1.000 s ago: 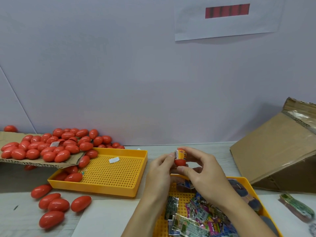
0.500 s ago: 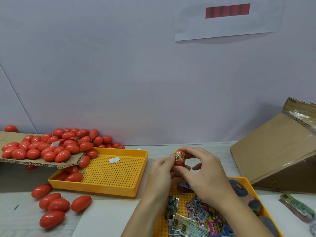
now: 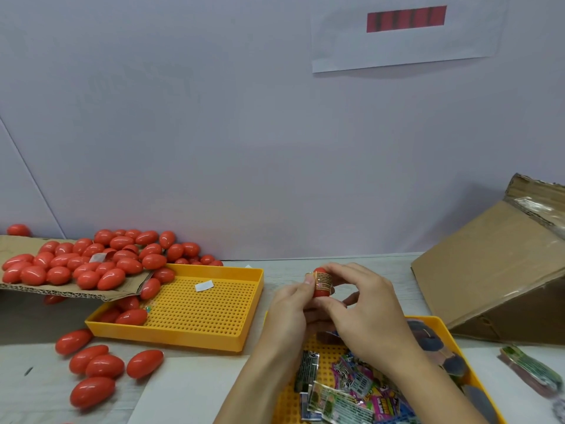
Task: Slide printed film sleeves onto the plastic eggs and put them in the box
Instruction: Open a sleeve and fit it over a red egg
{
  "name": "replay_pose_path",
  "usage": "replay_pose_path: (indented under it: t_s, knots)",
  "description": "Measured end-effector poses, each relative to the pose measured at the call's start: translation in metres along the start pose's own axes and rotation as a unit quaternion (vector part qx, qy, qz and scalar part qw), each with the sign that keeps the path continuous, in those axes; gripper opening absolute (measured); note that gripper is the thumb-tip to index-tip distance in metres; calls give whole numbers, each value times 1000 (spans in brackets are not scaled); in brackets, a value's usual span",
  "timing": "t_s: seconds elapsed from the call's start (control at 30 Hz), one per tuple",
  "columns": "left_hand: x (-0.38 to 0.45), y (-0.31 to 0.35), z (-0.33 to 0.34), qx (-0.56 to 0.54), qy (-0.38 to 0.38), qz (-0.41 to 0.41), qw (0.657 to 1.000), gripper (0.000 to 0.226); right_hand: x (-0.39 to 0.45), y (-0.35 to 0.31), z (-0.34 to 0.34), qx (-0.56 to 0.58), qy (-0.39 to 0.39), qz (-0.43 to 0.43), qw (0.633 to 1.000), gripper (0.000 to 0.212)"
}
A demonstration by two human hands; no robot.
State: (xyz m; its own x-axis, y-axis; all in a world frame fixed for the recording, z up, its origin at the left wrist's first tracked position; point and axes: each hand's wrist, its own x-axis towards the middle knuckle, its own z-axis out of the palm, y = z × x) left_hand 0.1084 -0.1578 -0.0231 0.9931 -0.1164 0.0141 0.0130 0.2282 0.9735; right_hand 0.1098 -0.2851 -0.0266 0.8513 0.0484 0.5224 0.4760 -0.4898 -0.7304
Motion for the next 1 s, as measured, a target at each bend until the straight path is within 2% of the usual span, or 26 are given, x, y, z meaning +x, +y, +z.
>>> replay_pose_path:
  t_s: [0.17, 0.37, 0.47, 0.63, 0.8, 1.0]
  knots:
    - [0, 2, 1, -17, 8, 8, 1000, 39, 0, -2, -1, 3, 1, -3, 1000, 25]
    - [0, 6, -1, -67, 15, 5, 998, 39, -1, -8, -2, 79, -18, 13, 997, 32]
    - [-1, 8, -4, -104, 0, -5, 995, 33, -1, -8, -3, 73, -19, 30, 997, 37]
    - [-3, 9, -9, -212, -60, -56, 974, 36, -1, -11, -3, 104, -23, 39, 994, 36]
    - [-3, 8, -10, -258, -96, -70, 959, 38, -1, -13, -2, 90, -18, 26, 995, 35]
    - [-2, 9, -9, -267, -65, -68, 959, 36, -1, -10, -1, 118, -12, 42, 992, 33]
